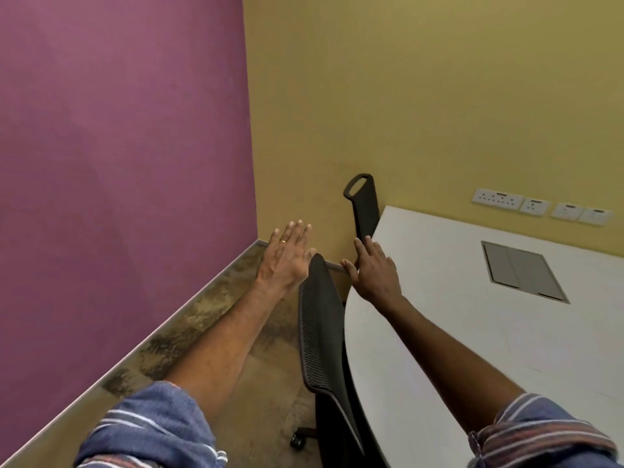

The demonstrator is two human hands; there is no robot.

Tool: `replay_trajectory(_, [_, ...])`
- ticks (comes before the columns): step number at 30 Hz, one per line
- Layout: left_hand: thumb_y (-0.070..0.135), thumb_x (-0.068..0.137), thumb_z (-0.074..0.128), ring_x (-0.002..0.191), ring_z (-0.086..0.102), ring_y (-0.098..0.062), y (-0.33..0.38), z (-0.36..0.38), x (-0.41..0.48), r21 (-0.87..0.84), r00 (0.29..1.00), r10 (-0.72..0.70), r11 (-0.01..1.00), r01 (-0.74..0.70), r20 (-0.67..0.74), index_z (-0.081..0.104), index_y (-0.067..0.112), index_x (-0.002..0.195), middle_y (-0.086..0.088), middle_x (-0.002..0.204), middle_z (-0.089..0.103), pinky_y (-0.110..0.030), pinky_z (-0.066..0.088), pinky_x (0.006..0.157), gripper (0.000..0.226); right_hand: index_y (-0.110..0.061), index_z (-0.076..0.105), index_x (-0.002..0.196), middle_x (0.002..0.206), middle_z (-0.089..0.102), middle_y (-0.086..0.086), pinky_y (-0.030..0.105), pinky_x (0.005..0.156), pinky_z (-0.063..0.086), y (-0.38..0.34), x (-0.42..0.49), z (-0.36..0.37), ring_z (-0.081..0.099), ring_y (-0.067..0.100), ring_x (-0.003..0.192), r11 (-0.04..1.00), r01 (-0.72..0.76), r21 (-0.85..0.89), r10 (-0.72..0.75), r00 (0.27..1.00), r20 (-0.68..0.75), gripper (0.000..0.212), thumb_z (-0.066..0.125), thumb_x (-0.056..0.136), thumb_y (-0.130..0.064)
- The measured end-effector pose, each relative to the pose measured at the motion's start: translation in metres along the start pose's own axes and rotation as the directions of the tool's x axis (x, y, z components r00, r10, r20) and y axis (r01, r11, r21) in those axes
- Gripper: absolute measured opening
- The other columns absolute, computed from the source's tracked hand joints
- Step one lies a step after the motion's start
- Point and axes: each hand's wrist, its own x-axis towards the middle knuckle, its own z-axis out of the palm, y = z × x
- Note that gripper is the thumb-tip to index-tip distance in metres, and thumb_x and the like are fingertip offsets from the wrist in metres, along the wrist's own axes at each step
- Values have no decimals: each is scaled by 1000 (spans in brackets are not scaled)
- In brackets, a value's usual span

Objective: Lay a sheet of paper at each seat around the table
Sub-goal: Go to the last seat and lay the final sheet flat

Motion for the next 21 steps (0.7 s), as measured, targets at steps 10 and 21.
replay_trajectory(10, [41, 106, 20, 154, 1, -21, -141, -41, -13, 32, 999, -38, 999, 37, 19, 1, 15, 158, -5, 166, 2, -44, 1, 125, 61, -23, 17, 156, 164, 14, 9, 55, 118, 22, -147, 46, 22, 13, 28, 151, 998, 48, 50, -47, 999, -27, 69, 32, 99, -58])
replay_trajectory(21, [44, 106, 16, 154, 0, -21, -231, -17, 6, 44, 997, -60, 997, 58, 39, -1, 15, 157, -6, 166, 1, -45, 3, 125, 61, -22, 18, 156, 164, 16, 8, 53, 117, 24, -215, 95, 62, 16, 27, 151, 997, 58, 48, -56, 998, -30, 71, 33, 98, -60])
